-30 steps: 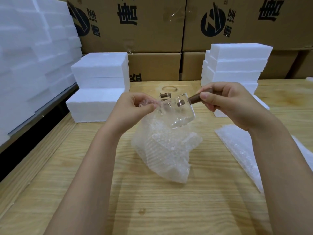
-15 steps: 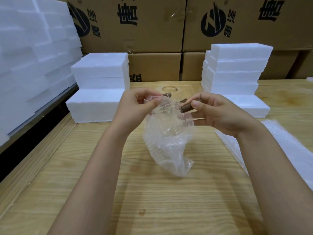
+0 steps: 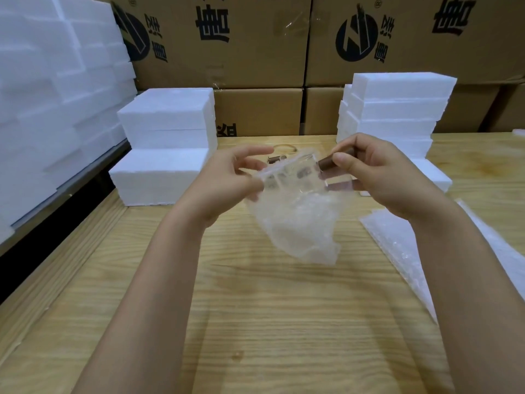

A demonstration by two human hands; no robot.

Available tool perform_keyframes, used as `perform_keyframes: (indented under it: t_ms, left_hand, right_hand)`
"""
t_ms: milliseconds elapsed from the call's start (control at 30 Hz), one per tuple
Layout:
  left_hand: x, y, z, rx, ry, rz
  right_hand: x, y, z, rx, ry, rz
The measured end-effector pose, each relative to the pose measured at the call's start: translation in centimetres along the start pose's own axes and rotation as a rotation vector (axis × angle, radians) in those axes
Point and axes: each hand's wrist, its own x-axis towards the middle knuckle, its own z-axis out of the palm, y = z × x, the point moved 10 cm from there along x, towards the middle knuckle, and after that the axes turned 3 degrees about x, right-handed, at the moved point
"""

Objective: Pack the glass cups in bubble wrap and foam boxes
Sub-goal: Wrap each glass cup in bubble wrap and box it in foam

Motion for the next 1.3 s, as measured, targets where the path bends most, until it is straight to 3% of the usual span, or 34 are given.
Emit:
perform_keyframes:
  t_ms: [100, 200, 367, 433, 500, 600, 800, 967, 1100, 1200, 1300]
  left_hand:
    - [0.0, 1.5, 0.5, -0.218, 0.083, 0.029]
    - [0.0, 2.6, 1.2, -0.376, -0.011, 0.116]
    - [-0.7, -2.0, -3.8, 0.131, 0.289, 0.163]
    - [-1.1, -5.9, -4.3, -0.085, 0.307, 0.026]
    - [-1.1, -8.8, -3.2, -0.358, 0.24, -0.11]
    - [-0.5, -9.5, 0.5, -0.616, 0.036, -0.177]
    - [-0.8, -7.3, 4.6, -1.158, -0.183, -0.09]
    - [-1.3, -5.8, 6.4, -1.153, -0.282, -0.05]
    - [-1.0, -5.8, 6.5, -1.121, -0.18, -0.051]
    - [-0.8, -6.2, 6.8, -1.075, -0.136, -0.097]
    - [-0.6, -6.0, 6.9, -1.07, -0.143, -0.103]
  right_hand:
    - [0.0, -0.9, -0.1, -0.221, 0.027, -0.076]
    - [0.0, -0.6, -0.5, -0.166, 0.044, -0.066]
    - [-0.4, 0.0, -1.2, 0.049, 0.011, -0.036]
    - [-0.4, 0.1, -1.2, 0.125, -0.004, -0.036]
    - [-0.3, 0.2, -1.2, 0.207, -0.009, -0.036]
    - [-0.3, 0.2, -0.7, 0.307, -0.037, -0.043]
    - [-0.2, 0.4, -0.8, 0.348, 0.032, -0.062]
    - [0.3, 1.3, 0.1, 0.261, 0.083, -0.036]
    - [0.5, 1.3, 0.3, 0.198, 0.131, -0.055]
    - [0.6, 1.2, 1.2, 0.169, 0.074, -0.05]
    - [0.5, 2.6, 2.5, 0.203, -0.046, 0.074]
